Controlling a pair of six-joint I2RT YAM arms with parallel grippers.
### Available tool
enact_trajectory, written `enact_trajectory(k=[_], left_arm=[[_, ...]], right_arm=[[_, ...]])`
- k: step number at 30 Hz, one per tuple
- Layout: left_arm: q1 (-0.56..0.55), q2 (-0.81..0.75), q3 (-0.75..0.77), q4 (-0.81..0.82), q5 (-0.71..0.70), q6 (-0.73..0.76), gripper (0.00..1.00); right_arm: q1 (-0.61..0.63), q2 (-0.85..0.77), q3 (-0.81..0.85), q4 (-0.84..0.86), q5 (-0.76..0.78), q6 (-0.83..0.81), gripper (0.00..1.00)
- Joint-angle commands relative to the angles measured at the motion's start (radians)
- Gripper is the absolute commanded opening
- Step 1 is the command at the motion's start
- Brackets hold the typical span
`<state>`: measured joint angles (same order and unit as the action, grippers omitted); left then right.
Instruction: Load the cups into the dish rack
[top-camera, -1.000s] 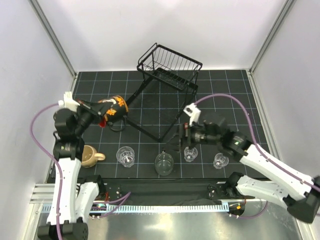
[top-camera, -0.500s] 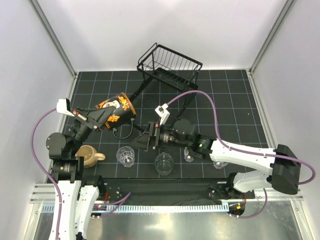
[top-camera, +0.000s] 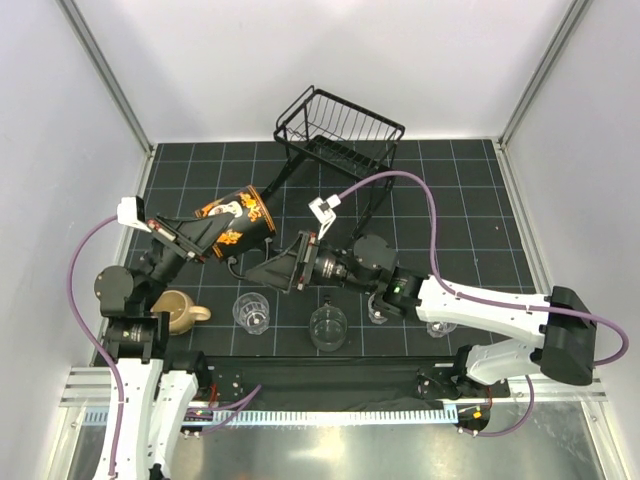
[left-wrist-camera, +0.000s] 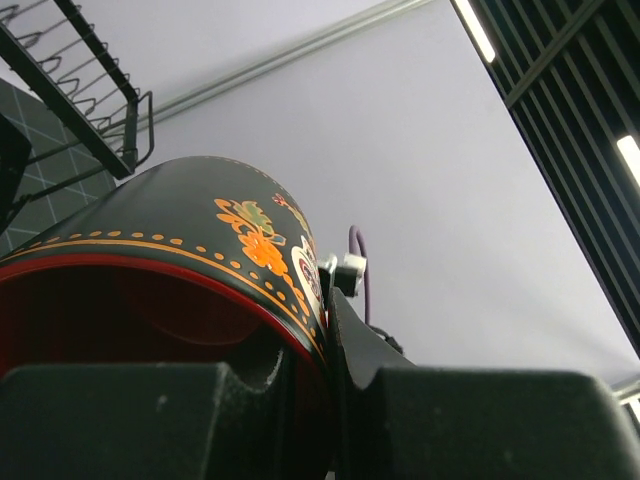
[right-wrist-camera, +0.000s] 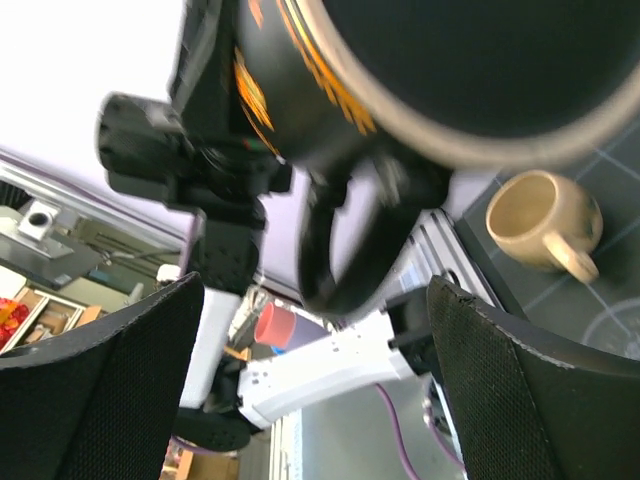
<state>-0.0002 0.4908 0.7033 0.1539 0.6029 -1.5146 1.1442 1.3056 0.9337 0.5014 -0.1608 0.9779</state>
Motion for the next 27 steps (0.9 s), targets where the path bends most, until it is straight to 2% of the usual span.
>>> enact_trajectory(k=[1, 3, 8, 11, 15, 19, 20, 22, 23, 25, 27], left_arm=[[-0.027, -0.023, 0.016, 0.223, 0.005, -0.056, 0.01], [-0.029, -0.020, 0.010, 0.242, 0.012, -0.077, 0.01], [-0.038, -0.023, 0.021, 0.272, 0.017, -0.084, 0.00], [-0.046, -0.023, 0.025, 0.285, 0.021, -0.087, 0.00], [-0.053, -0.029, 0.021, 0.294, 0.024, -0.090, 0.00], [-0.058, -0.032, 0.013, 0.299, 0.034, -0.090, 0.00], [-0.060, -0.031, 0.012, 0.300, 0.037, -0.088, 0.00], [-0.061, -0.034, 0.013, 0.302, 0.044, -0.087, 0.00], [-0.063, -0.034, 0.012, 0.303, 0.049, -0.087, 0.00], [-0.067, -0.038, 0.009, 0.302, 0.052, -0.076, 0.01], [-0.070, -0.046, -0.007, 0.302, 0.054, -0.075, 0.00]], right_arm=[[0.005, 0.017, 0.103, 0.052, 0.050, -0.019, 0.91], [0.005, 0.041, 0.123, 0.037, 0.064, -0.010, 0.86], [0.006, 0.084, 0.195, 0.002, 0.066, 0.008, 0.83], [0.006, 0.101, 0.206, -0.001, 0.075, 0.028, 0.77], [0.006, 0.107, 0.200, 0.000, 0.118, 0.042, 0.62], [0.006, 0.119, 0.214, -0.006, 0.132, 0.027, 0.58], [0.006, 0.124, 0.217, -0.006, 0.135, 0.025, 0.51], [0.005, 0.127, 0.218, -0.011, 0.142, 0.012, 0.46], [0.005, 0.127, 0.220, -0.014, 0.153, 0.004, 0.37], [0.006, 0.127, 0.226, -0.024, 0.156, -0.018, 0.29], [0.005, 0.124, 0.226, -0.018, 0.156, -0.039, 0.13]])
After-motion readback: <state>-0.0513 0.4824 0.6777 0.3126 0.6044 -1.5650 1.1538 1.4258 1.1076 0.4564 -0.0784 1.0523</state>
